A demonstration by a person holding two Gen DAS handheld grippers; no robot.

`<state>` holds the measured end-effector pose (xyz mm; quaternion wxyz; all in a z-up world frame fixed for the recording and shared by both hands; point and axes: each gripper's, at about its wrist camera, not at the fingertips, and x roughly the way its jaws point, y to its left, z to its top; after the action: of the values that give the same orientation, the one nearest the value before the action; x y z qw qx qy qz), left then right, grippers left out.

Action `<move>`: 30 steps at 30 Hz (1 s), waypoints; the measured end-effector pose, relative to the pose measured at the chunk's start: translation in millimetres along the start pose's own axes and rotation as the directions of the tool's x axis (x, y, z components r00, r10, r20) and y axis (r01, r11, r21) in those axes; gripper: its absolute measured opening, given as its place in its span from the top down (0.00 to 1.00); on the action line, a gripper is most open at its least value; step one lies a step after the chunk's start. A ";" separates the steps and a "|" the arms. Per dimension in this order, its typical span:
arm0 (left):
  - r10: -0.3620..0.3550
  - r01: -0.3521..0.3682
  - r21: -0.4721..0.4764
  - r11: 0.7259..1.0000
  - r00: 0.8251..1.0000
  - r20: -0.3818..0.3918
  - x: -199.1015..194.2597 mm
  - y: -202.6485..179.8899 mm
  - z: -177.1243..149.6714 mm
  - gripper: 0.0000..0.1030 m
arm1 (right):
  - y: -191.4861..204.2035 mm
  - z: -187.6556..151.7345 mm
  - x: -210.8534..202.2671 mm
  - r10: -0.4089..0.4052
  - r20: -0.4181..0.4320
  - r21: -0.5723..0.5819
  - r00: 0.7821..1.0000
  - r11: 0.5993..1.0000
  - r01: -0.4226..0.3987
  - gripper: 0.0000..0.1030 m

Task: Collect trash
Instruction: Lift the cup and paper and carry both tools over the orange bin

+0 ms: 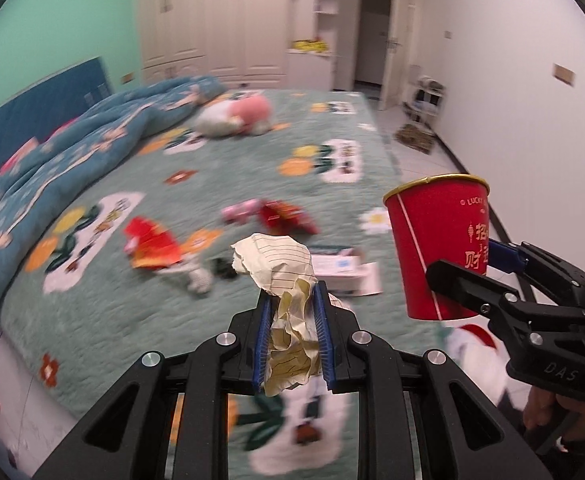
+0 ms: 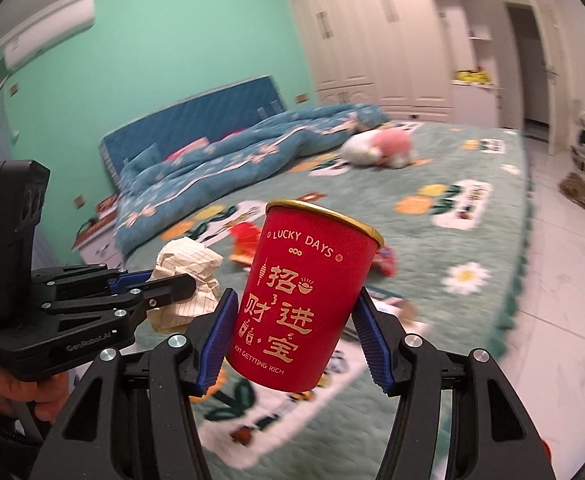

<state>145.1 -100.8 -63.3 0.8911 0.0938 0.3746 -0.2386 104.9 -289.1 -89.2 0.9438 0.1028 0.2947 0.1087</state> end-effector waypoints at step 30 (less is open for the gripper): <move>-0.408 0.490 0.408 0.771 0.871 -0.274 117.3 -321.0 2.3 0.78 | -263.7 -127.7 -197.7 -0.517 -0.064 0.414 0.854 0.765 0.494 0.43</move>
<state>58.5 -422.1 -141.5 0.7235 0.2318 0.3923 -0.5186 -89.5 -577.0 -154.6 0.9016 0.2207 0.3020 -0.2173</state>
